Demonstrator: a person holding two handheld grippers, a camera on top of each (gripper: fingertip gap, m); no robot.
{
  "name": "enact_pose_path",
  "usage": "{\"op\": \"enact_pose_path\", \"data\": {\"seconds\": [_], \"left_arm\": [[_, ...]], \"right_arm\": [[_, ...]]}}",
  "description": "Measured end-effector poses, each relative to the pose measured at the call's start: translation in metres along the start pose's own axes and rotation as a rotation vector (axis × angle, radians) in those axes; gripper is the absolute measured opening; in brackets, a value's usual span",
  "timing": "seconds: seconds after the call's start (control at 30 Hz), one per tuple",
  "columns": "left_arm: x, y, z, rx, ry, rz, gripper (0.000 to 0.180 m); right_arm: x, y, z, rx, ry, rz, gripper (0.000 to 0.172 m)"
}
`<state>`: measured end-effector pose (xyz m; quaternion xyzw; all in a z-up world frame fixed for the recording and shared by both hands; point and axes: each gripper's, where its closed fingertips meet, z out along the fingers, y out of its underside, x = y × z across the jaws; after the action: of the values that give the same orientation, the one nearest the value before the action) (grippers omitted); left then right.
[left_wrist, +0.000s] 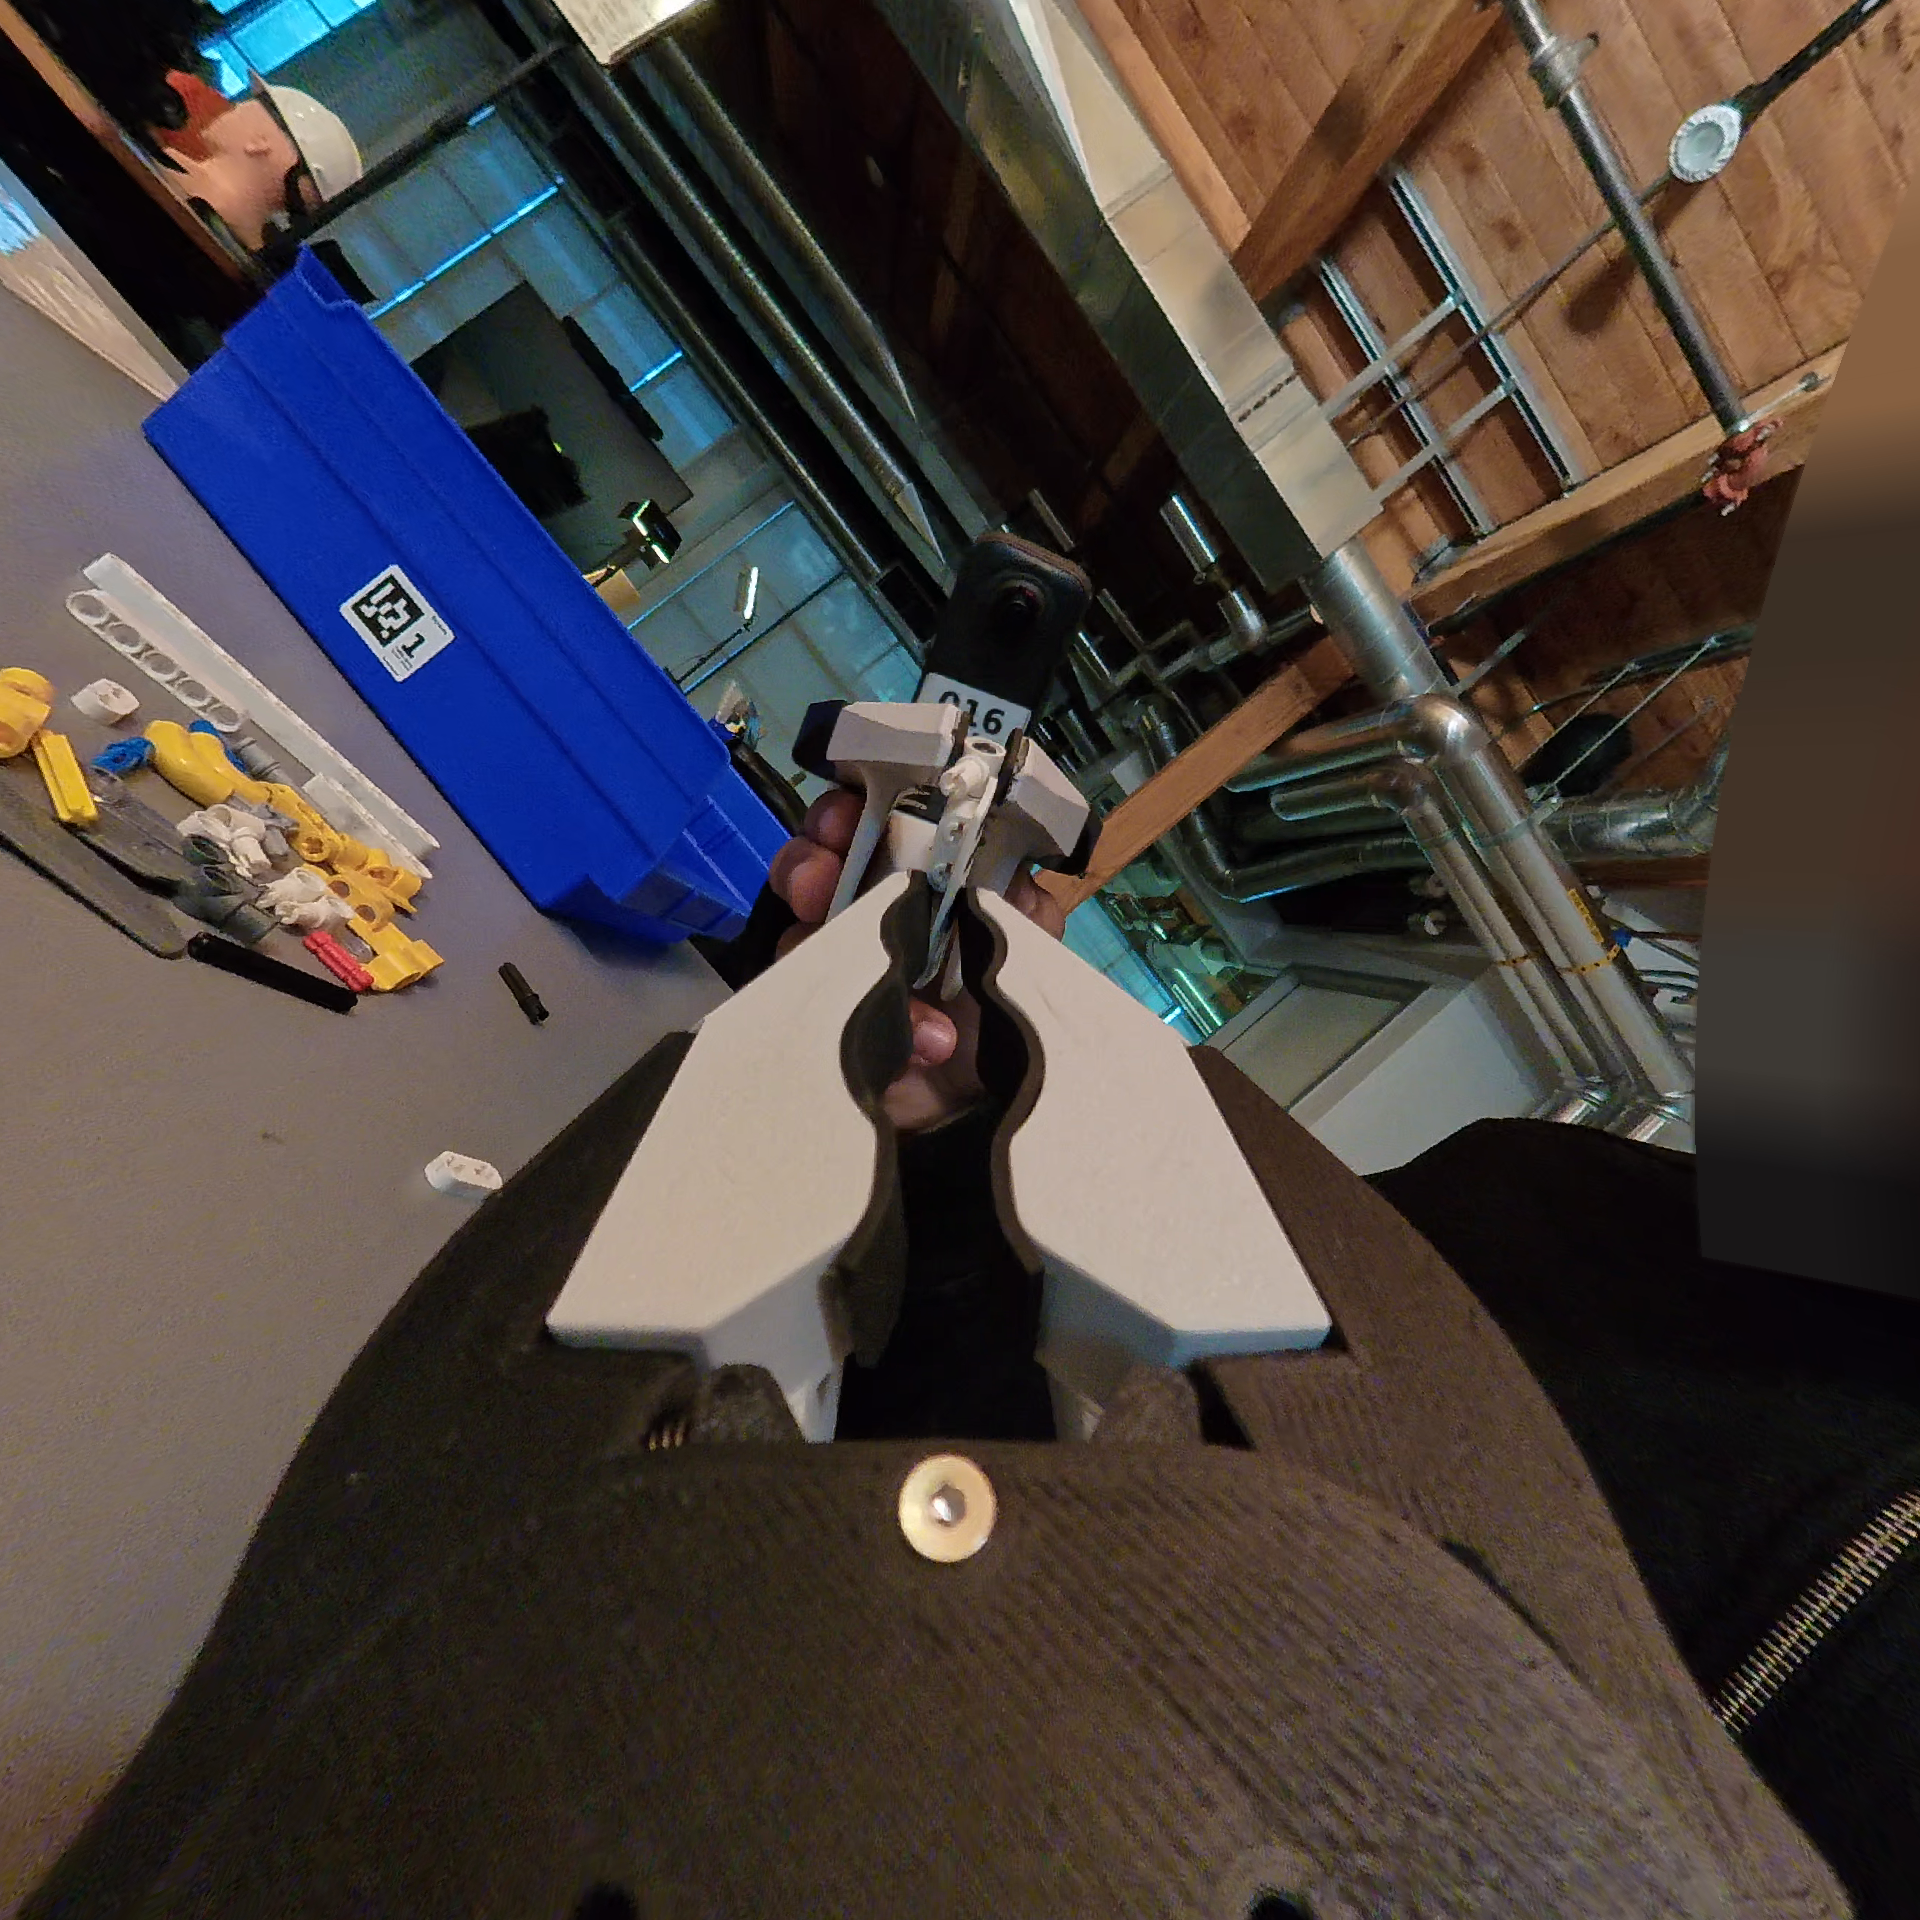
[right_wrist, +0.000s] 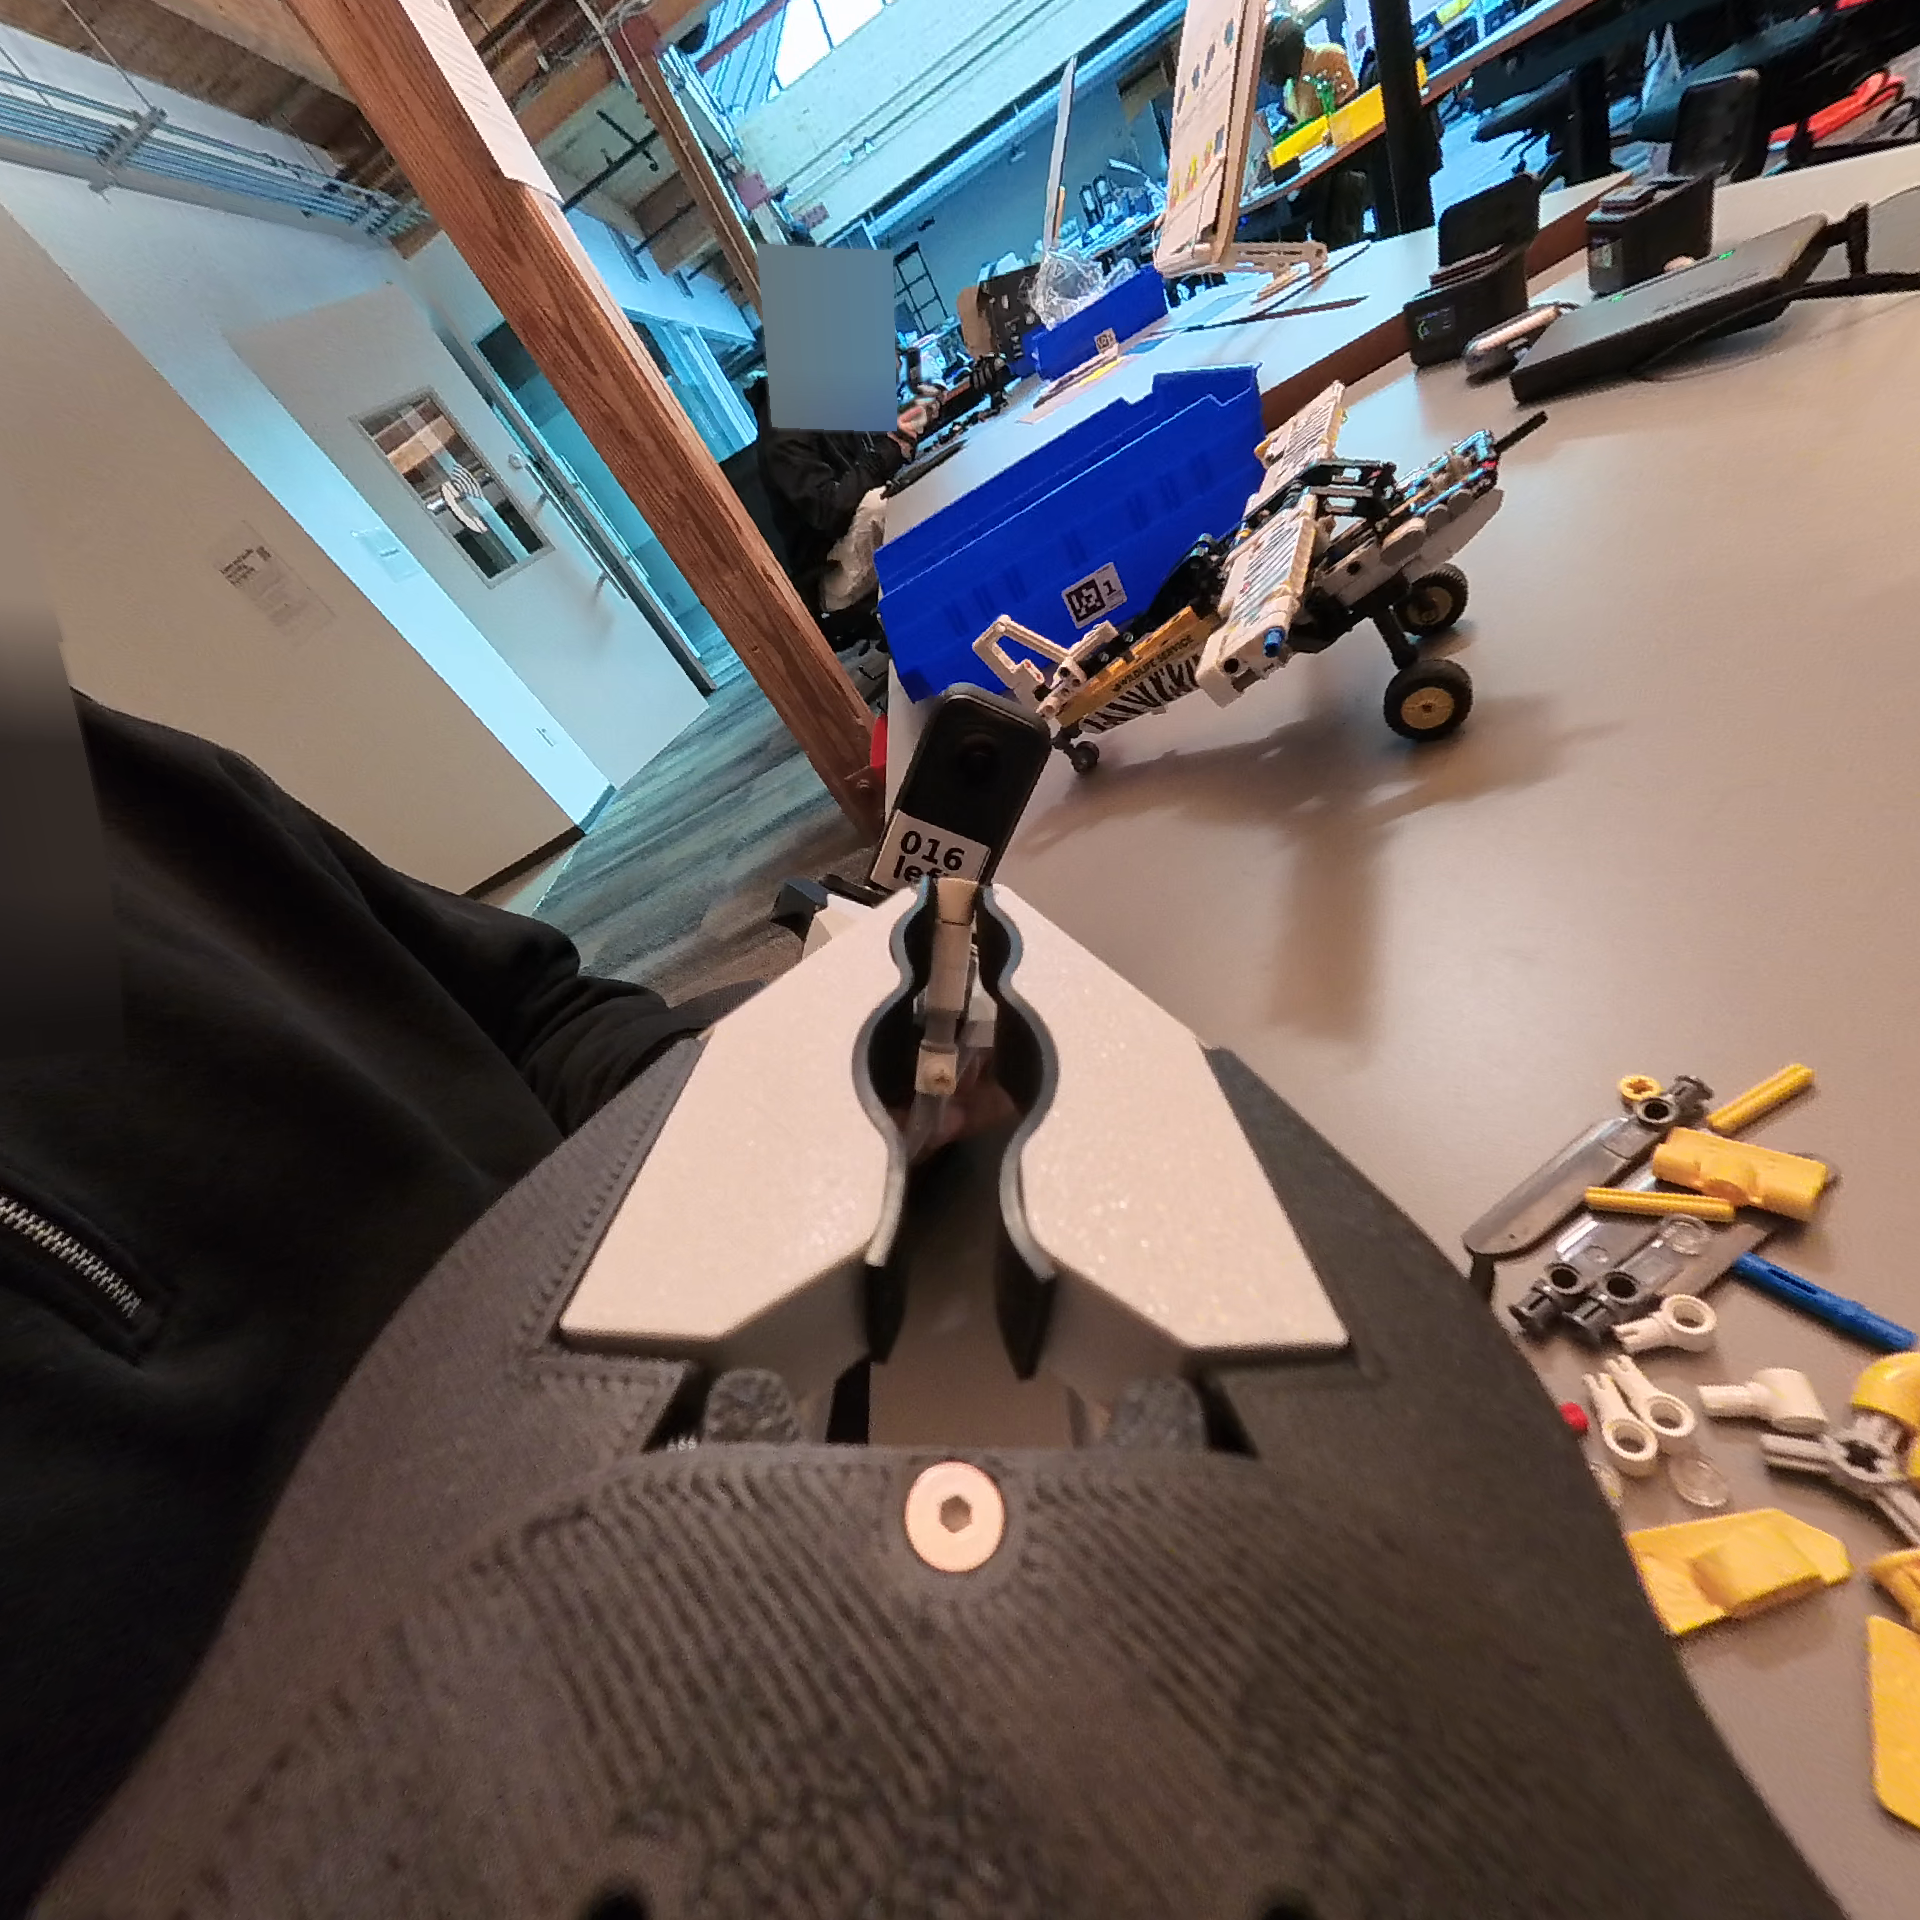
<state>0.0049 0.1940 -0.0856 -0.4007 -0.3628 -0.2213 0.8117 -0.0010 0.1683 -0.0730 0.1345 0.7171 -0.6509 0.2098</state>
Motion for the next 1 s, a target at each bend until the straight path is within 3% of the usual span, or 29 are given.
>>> {"op": "enact_pose_path", "data": {"seconds": [0.27, 0.4, 0.5, 0.63, 0.73, 1.0], "left_arm": [[0.002, 0.004, 0.001, -0.019, 0.006, 0.012, 0.0], [0.002, -0.003, -0.002, 0.019, 0.036, -0.041, 0.0], [0.003, -0.007, -0.004, 0.045, 0.054, -0.058, 0.0], [0.002, -0.011, -0.007, 0.07, 0.071, -0.092, 0.0], [0.002, -0.012, -0.007, 0.072, 0.073, -0.096, 0.0], [0.002, -0.012, -0.007, 0.071, 0.078, -0.106, 0.0]], "right_arm": [[-0.002, -0.025, -0.016, 0.165, -0.063, 0.098, 0.004], [0.02, -0.028, -0.03, 0.175, 0.093, 0.063, 0.005], [0.07, -0.012, -0.051, 0.056, 0.445, -0.021, 0.005], [0.125, 0.023, -0.085, -0.221, 0.854, -0.123, 0.005], [0.141, 0.042, -0.093, -0.35, 0.955, -0.147, 0.005], [0.147, 0.062, -0.086, -0.497, 0.971, -0.221, 0.017]]}}
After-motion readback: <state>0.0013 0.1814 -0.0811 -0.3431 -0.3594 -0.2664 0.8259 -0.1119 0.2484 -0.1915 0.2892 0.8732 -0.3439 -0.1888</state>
